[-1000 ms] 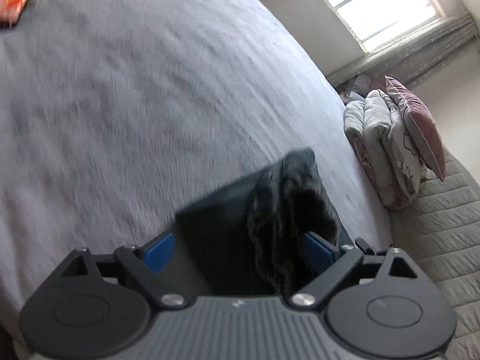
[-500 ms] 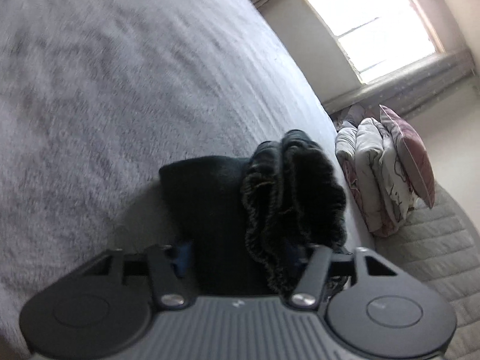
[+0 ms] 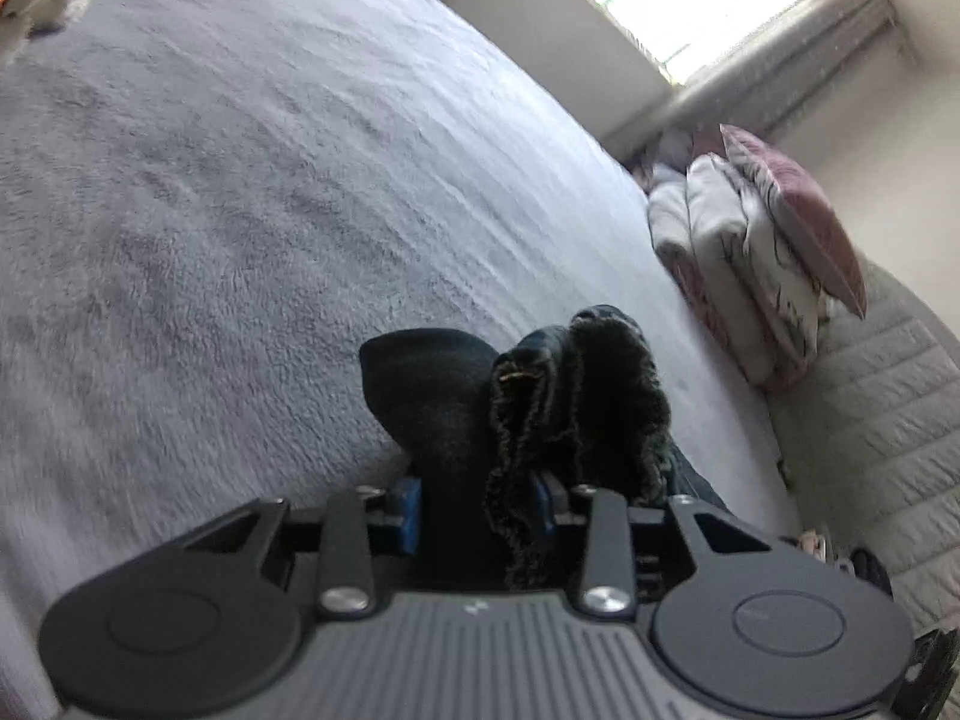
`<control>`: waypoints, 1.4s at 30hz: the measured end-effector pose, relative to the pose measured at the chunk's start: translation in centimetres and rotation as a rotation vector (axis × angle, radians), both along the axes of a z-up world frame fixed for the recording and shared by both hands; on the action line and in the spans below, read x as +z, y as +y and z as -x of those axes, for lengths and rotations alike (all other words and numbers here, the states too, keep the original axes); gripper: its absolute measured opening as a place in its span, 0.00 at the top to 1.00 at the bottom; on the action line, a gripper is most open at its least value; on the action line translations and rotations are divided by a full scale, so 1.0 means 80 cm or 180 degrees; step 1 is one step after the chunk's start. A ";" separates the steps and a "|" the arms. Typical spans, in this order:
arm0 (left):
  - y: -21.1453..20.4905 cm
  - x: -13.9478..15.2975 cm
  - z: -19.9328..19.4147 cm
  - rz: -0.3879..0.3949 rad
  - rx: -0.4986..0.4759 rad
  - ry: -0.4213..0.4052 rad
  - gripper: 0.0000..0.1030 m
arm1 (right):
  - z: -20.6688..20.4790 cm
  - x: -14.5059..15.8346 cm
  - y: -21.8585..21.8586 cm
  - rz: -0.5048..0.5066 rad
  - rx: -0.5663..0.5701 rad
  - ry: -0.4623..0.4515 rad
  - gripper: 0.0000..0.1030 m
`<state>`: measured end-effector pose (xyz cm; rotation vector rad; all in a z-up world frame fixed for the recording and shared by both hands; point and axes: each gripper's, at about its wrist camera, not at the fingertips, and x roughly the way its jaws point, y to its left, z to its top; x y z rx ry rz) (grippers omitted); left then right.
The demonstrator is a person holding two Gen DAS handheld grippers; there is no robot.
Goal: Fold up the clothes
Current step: 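Lift the jeans with both grippers and carry them toward the clothes pile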
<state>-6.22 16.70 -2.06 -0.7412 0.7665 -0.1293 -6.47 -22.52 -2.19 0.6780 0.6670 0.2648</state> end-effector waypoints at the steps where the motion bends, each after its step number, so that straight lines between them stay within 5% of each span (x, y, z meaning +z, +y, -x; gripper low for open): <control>1: 0.003 -0.002 -0.004 0.0009 -0.0045 0.0023 0.65 | 0.003 -0.005 -0.002 0.0018 0.0018 0.0053 0.66; 7: 0.011 -0.022 -0.001 0.0194 -0.0091 -0.0049 0.49 | 0.001 -0.021 -0.031 -0.0233 0.0017 0.0275 0.53; 14: 0.017 -0.055 0.014 0.0770 -0.0064 -0.0094 0.33 | -0.027 -0.010 -0.045 -0.0309 0.0016 0.0098 0.38; 25: -0.001 -0.065 0.001 0.0669 -0.0202 -0.0237 0.32 | -0.109 -0.065 -0.012 -0.0654 0.0274 0.0311 0.38; 30: -0.010 -0.067 -0.009 0.0605 -0.0222 -0.0331 0.32 | -0.121 -0.063 0.011 -0.0482 0.0452 0.0192 0.37; 33: -0.009 -0.066 -0.011 0.0593 -0.0223 -0.0361 0.33 | -0.121 -0.061 0.018 -0.0360 0.0509 0.0119 0.40; 37: -0.010 -0.060 -0.008 0.0484 -0.0220 -0.0422 0.43 | -0.115 -0.055 0.018 -0.0317 0.0537 0.0092 0.56; 42: -0.019 -0.030 -0.012 0.0126 -0.0437 -0.0666 0.47 | -0.098 -0.028 0.013 -0.0401 0.0532 0.0097 0.67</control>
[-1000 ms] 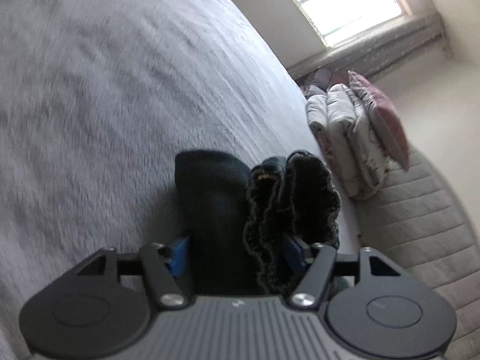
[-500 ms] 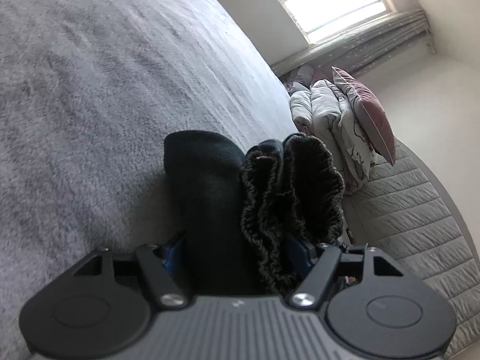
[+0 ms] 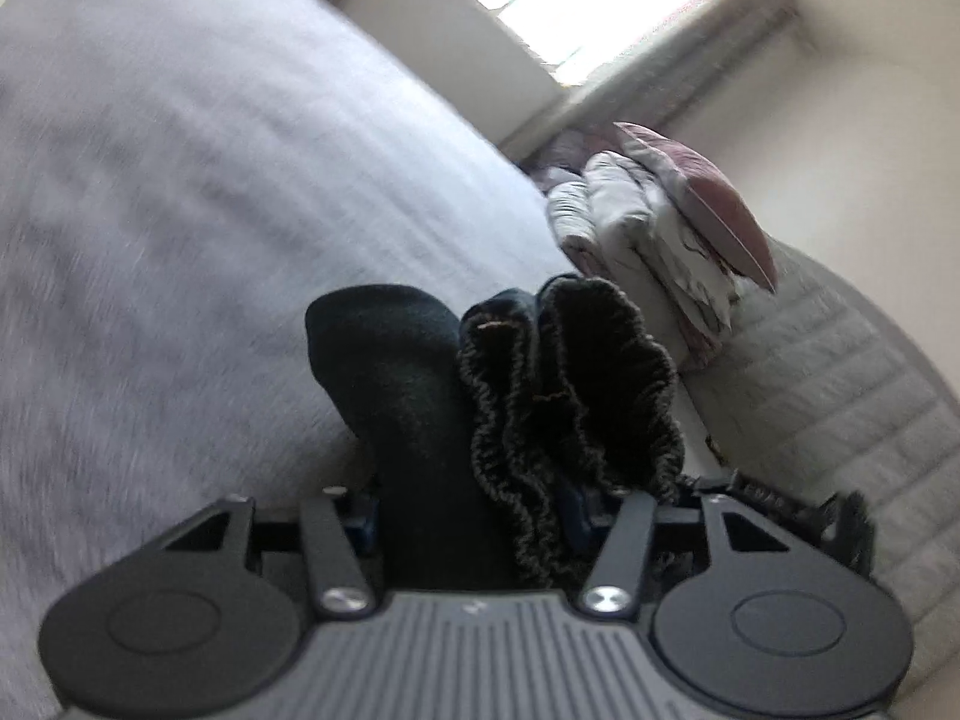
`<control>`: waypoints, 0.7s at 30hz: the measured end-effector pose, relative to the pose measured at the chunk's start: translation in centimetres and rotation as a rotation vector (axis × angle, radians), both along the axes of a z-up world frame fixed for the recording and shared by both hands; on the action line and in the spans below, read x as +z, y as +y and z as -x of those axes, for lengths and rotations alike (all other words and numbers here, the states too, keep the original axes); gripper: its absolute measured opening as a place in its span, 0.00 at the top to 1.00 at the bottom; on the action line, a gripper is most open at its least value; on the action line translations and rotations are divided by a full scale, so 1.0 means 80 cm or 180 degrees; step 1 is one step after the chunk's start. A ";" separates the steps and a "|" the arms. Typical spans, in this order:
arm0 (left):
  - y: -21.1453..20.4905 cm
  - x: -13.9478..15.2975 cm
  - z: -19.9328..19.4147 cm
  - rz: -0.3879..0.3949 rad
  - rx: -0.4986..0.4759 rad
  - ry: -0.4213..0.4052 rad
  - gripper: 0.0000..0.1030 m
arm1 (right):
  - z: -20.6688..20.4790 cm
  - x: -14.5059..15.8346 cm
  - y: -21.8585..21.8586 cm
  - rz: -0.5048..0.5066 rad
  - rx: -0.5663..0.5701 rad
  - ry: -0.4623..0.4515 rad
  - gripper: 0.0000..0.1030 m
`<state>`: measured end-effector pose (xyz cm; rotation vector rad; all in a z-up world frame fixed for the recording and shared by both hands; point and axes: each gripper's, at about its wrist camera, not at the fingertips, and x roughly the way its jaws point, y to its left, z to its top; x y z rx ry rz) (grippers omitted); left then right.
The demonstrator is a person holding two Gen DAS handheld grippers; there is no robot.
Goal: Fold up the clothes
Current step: 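Lift the jeans with both grippers and carry them toward the clothes pile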
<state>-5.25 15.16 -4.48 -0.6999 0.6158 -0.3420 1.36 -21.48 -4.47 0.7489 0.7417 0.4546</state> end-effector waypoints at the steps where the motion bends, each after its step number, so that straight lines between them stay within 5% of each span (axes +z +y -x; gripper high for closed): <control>1: -0.001 0.004 -0.001 -0.0011 -0.0032 -0.0024 0.48 | 0.004 0.005 -0.002 -0.0010 0.0001 0.0007 0.67; 8: 0.024 -0.011 -0.012 0.0282 0.0068 0.0214 0.45 | 0.040 0.021 0.002 0.0103 0.0079 0.0266 0.66; 11: 0.033 -0.022 -0.018 0.0460 0.0188 0.0352 0.42 | 0.045 0.016 0.003 0.0166 0.0190 0.0298 0.57; 18: 0.035 -0.027 0.006 0.0423 0.0285 0.0366 0.38 | 0.001 -0.022 -0.016 -0.0245 0.0218 0.0514 0.50; 21: 0.036 -0.027 0.009 0.0411 0.0304 0.0380 0.46 | -0.003 -0.038 -0.013 -0.0522 0.0234 0.0529 0.55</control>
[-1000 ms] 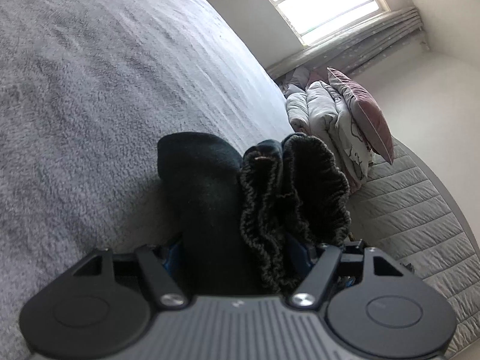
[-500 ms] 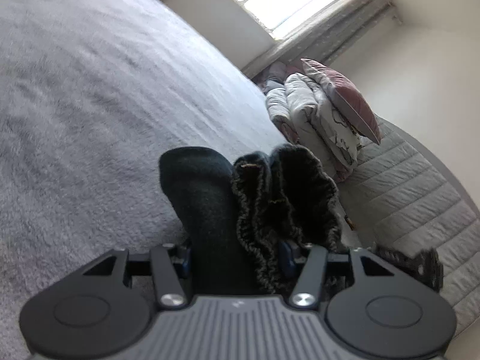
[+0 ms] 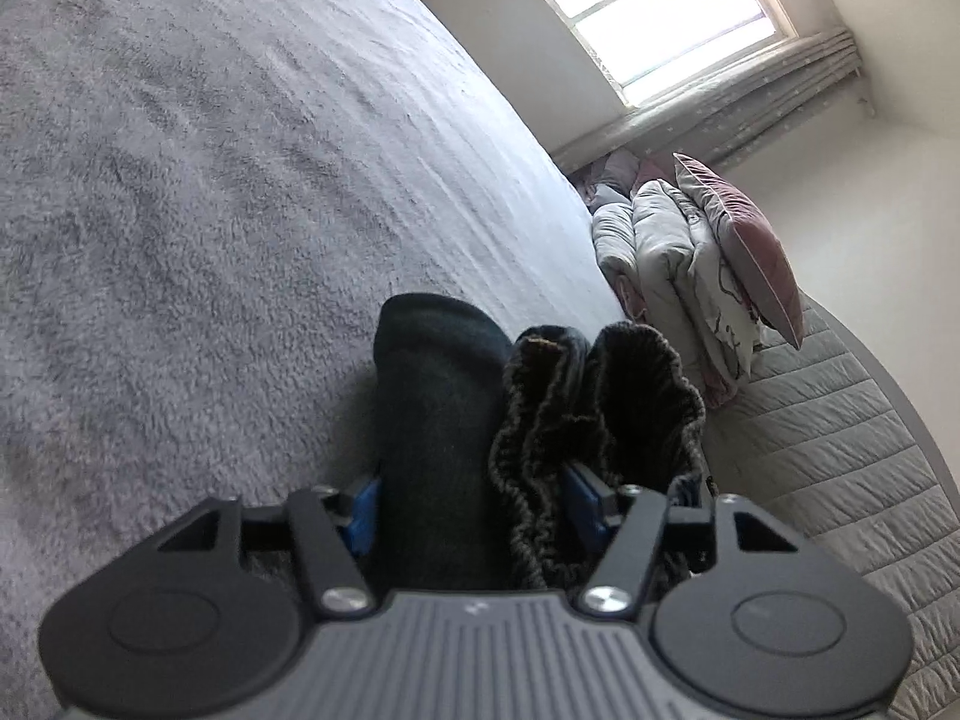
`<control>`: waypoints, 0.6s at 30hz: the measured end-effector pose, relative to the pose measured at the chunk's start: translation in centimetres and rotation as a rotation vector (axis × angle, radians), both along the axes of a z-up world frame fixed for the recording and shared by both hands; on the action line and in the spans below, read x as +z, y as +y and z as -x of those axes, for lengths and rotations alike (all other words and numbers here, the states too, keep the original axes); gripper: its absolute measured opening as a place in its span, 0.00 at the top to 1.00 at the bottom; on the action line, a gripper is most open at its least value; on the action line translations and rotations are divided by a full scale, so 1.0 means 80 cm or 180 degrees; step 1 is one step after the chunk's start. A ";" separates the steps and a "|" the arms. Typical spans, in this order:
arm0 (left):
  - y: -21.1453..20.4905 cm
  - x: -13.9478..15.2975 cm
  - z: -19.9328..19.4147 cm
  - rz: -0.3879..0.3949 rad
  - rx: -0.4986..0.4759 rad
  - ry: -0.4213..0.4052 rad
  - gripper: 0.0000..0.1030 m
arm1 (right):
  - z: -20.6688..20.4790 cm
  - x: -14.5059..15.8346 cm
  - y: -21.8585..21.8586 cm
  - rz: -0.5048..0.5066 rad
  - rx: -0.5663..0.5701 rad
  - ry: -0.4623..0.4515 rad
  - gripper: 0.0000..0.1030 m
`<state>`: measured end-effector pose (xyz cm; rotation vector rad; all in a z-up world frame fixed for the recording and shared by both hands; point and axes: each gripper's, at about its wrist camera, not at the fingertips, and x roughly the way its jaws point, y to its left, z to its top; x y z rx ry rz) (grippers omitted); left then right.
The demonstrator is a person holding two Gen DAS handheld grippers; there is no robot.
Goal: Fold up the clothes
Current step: 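Lift the jeans with both grippers and carry them toward the clothes pile, then lower the jeans onto the folded clothes pile with both grippers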
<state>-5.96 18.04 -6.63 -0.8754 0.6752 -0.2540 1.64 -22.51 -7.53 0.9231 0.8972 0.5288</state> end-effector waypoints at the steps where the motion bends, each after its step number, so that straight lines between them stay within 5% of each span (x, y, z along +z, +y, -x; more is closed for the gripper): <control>1: -0.001 0.003 0.000 -0.0036 0.0008 -0.0004 0.51 | 0.003 0.005 0.003 0.0047 0.0002 -0.0039 0.61; 5: -0.016 0.029 0.000 -0.0320 0.0028 -0.0129 0.59 | 0.023 0.033 0.014 0.0240 -0.0068 -0.0221 0.69; 10: -0.044 0.059 -0.021 -0.0284 -0.0098 -0.0268 0.61 | 0.061 0.076 -0.002 0.0331 -0.0416 -0.0483 0.70; 18: -0.183 0.154 -0.101 -0.0512 -0.0642 -0.0550 0.61 | 0.110 0.162 -0.090 0.0610 -0.1285 -0.0772 0.70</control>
